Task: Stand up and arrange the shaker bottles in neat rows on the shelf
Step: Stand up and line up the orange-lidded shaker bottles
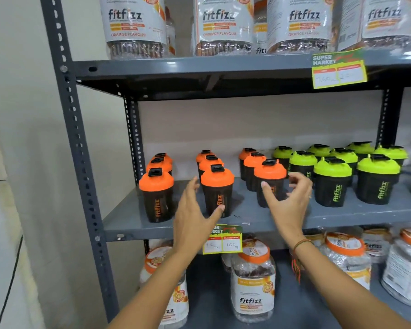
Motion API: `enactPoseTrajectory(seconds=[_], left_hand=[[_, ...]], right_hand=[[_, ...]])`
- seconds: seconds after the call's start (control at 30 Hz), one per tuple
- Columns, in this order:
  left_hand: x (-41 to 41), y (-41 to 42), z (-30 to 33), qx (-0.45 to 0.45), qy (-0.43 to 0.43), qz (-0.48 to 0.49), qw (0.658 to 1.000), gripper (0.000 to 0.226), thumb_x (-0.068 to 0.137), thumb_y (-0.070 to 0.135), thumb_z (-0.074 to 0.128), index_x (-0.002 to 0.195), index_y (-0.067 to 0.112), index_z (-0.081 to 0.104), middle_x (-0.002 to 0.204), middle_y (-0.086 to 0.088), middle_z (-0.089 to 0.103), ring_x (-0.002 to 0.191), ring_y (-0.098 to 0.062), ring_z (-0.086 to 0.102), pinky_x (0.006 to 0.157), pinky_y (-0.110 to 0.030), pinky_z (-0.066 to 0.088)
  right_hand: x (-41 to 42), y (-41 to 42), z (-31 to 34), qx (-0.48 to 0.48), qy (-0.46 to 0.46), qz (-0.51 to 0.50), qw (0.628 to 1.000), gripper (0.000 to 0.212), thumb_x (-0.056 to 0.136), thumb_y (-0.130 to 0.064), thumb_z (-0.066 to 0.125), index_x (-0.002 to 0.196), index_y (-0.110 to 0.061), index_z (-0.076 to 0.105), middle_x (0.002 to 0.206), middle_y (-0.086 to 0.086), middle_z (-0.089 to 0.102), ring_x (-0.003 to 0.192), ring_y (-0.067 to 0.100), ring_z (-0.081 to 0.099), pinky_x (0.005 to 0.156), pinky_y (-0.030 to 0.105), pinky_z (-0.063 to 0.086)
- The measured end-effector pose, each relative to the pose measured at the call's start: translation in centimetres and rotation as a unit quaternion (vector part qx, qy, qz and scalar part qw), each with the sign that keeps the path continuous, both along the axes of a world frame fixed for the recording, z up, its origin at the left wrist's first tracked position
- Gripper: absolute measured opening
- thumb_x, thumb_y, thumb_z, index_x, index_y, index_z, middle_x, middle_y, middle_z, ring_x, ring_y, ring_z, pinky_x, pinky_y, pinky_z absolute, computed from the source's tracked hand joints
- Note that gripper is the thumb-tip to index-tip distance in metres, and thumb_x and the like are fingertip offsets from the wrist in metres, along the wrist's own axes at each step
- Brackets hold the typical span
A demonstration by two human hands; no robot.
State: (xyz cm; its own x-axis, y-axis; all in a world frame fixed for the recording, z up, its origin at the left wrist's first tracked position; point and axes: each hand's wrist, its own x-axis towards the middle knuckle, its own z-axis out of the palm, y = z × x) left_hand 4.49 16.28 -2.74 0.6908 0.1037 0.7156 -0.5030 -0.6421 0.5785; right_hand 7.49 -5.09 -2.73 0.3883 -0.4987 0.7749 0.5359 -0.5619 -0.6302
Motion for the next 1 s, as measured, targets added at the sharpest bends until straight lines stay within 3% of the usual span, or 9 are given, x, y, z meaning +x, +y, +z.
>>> enactPoseTrajectory(seconds=[0.1, 0.2, 0.33, 0.6, 0.73, 1.0], left_hand=[[2.3, -0.8, 0.1, 0.018, 0.17, 0.009, 0.985, 0.118, 0.06, 0.066, 0.075, 0.151, 0.025, 0.012, 0.156, -0.004, 0.032, 0.141, -0.025, 0.036, 0.108, -0.044, 0.037], [3.7, -1.1, 0.4, -0.001, 0.234, -0.012, 0.972, 0.114, 0.055, 0.064, 0.08, 0.147, 0.021, 0.027, 0.145, -0.003, 0.05, 0.131, -0.025, 0.049, 0.103, -0.041, 0.042], [5.0, -1.1, 1.1, -0.051, 0.276, -0.019, 0.96, 0.089, 0.053, 0.055, 0.085, 0.128, 0.026, 0.047, 0.127, 0.005, 0.062, 0.116, -0.018, 0.057, 0.097, -0.036, 0.046], [5.0, -1.6, 1.0, -0.091, 0.29, -0.012, 0.953, 0.073, 0.041, 0.059, 0.085, 0.105, 0.034, 0.058, 0.103, 0.016, 0.069, 0.101, -0.011, 0.064, 0.096, -0.041, 0.05], [4.7, -2.2, 0.9, -0.093, 0.286, 0.004, 0.954, 0.076, 0.041, 0.061, 0.085, 0.107, 0.034, 0.058, 0.104, 0.017, 0.069, 0.102, -0.01, 0.064, 0.097, -0.042, 0.05], [4.1, -3.1, 0.9, -0.05, 0.267, 0.04, 0.961, 0.077, 0.045, 0.071, 0.079, 0.111, 0.037, 0.057, 0.109, 0.017, 0.069, 0.103, -0.01, 0.063, 0.093, -0.041, 0.049]], right_hand=[[1.8, -3.4, -0.2, -0.016, 0.144, 0.036, 0.989, 0.098, 0.067, -0.057, 0.081, 0.142, -0.013, 0.034, 0.14, 0.011, 0.043, 0.122, 0.025, 0.049, 0.099, 0.039, 0.043], [3.9, -5.9, -0.3, -0.053, 0.271, 0.111, 0.955, 0.127, 0.049, -0.079, 0.075, 0.149, -0.017, 0.026, 0.148, 0.011, 0.045, 0.13, 0.028, 0.051, 0.106, 0.049, 0.043], [5.9, -7.2, 0.6, -0.095, 0.337, 0.2, 0.915, 0.108, 0.054, -0.065, 0.084, 0.14, -0.018, 0.038, 0.137, 0.002, 0.058, 0.122, 0.023, 0.057, 0.102, 0.041, 0.046], [8.2, -9.6, 0.6, -0.135, 0.33, 0.28, 0.891, 0.095, 0.046, -0.065, 0.087, 0.128, -0.032, 0.052, 0.126, -0.007, 0.067, 0.114, 0.016, 0.064, 0.099, 0.045, 0.051], [7.8, -10.7, 0.5, -0.122, 0.334, 0.366, 0.86, 0.082, 0.048, -0.054, 0.092, 0.118, -0.043, 0.053, 0.124, -0.012, 0.068, 0.113, 0.01, 0.065, 0.102, 0.043, 0.051], [7.3, -11.3, 0.8, -0.123, 0.35, 0.396, 0.84, 0.076, 0.05, -0.048, 0.09, 0.117, -0.037, 0.055, 0.121, -0.009, 0.069, 0.112, 0.011, 0.066, 0.101, 0.042, 0.051]])
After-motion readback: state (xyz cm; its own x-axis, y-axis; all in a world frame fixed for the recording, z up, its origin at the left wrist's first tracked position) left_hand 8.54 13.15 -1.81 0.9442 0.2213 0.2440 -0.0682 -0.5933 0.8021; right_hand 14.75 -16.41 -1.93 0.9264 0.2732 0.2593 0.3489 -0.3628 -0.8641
